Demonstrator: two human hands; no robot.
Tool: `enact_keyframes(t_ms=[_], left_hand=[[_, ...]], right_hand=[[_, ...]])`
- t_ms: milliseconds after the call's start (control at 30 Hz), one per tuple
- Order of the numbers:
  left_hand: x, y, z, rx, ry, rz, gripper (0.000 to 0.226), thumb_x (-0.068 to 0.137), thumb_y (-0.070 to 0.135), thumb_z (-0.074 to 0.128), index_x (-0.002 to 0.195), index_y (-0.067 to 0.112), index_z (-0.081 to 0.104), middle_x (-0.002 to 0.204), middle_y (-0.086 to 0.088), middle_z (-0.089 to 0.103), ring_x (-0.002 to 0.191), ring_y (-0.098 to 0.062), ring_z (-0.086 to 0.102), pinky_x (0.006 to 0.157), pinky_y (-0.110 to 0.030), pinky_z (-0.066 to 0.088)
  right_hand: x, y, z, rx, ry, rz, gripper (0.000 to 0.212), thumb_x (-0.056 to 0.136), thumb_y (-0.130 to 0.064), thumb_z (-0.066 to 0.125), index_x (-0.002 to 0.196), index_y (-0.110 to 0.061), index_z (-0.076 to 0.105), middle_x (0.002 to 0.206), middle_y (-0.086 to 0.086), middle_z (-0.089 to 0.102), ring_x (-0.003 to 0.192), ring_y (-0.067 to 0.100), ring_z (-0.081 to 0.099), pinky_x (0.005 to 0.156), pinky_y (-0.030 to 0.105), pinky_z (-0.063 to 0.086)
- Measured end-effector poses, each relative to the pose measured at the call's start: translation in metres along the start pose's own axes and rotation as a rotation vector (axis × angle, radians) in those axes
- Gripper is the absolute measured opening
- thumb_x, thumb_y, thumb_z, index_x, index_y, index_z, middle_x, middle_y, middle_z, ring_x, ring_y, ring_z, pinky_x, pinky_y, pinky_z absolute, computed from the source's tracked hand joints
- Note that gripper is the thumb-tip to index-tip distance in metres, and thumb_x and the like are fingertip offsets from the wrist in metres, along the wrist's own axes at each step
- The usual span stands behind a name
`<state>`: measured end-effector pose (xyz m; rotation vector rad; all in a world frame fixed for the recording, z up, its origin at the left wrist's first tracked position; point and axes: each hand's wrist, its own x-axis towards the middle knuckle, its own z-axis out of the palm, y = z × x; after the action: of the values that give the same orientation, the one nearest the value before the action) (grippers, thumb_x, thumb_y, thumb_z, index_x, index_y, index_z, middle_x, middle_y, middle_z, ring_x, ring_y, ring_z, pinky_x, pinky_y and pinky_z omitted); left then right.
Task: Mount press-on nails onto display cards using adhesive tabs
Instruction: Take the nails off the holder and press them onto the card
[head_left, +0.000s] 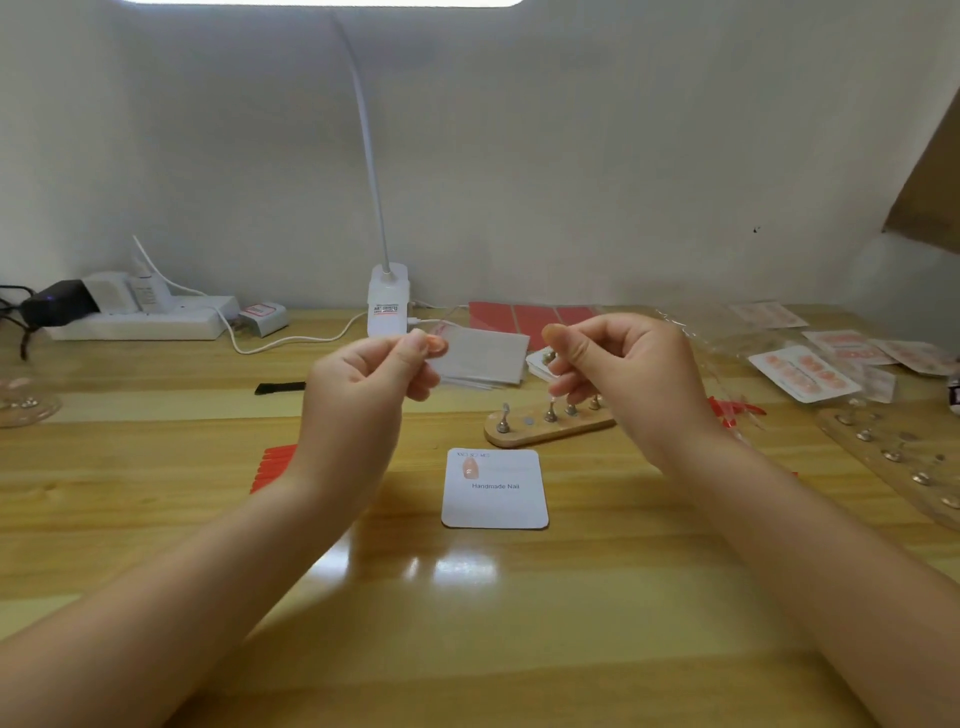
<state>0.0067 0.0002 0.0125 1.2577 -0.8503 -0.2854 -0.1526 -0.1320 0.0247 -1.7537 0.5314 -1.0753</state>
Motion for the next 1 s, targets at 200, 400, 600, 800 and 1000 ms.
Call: enact_keyframes(t_ms=[200,400,600,800,1000], left_hand=[[-0.014,-0.004,0.007,0.015,-0.06,-0.057,0.021,0.093,0.02,0.06,0.079,0.023,0.075,0.063,0.003,0.067,0.063,-0.006,0.058,0.065,-0.013,0.049],[-0.022,-0.014,0.012,0.136,-0.082,-0.068,0.017,0.092,0.022,0.061,0.082,0.022,0.074,0.06,0.007,0.065,0.06,-0.001,0.057,0.063,-0.011,0.046],[-0.02,-0.019,0.011,0.159,-0.075,-0.072,0.018,0.093,0.024,0.06,0.081,0.025,0.074,0.058,0.012,0.063,0.058,0.002,0.055,0.059,-0.008,0.043],[-0.02,-0.02,0.011,0.168,-0.082,-0.079,0.018,0.094,0.022,0.06,0.085,0.019,0.075,0.057,0.012,0.063,0.058,0.004,0.055,0.059,-0.007,0.042],[-0.019,-0.021,0.011,0.185,-0.096,-0.08,0.018,0.094,0.023,0.06,0.085,0.023,0.075,0.059,0.013,0.063,0.06,0.003,0.056,0.06,-0.007,0.043]], right_hand=[[-0.005,0.022,0.005,-0.189,-0.02,-0.013,0.021,0.081,-0.03,0.074,0.072,-0.011,0.07,0.063,0.0,0.066,0.052,0.011,0.065,0.05,0.019,0.049],[-0.01,0.041,0.015,-0.398,-0.061,-0.054,0.009,0.085,-0.028,0.073,0.078,-0.023,0.074,0.059,-0.007,0.064,0.048,0.001,0.058,0.056,0.011,0.043],[-0.013,0.046,0.018,-0.703,-0.108,-0.237,0.018,0.092,-0.024,0.066,0.093,-0.011,0.078,0.084,0.003,0.075,0.074,0.016,0.064,0.078,0.03,0.044],[-0.014,0.051,0.018,-0.792,-0.132,-0.241,0.019,0.091,-0.024,0.064,0.086,-0.008,0.073,0.075,0.001,0.067,0.074,0.016,0.058,0.074,0.035,0.046],[-0.012,0.053,0.018,-0.766,-0.119,-0.243,0.021,0.095,-0.019,0.059,0.085,-0.004,0.071,0.078,0.006,0.068,0.076,0.02,0.06,0.072,0.034,0.044]])
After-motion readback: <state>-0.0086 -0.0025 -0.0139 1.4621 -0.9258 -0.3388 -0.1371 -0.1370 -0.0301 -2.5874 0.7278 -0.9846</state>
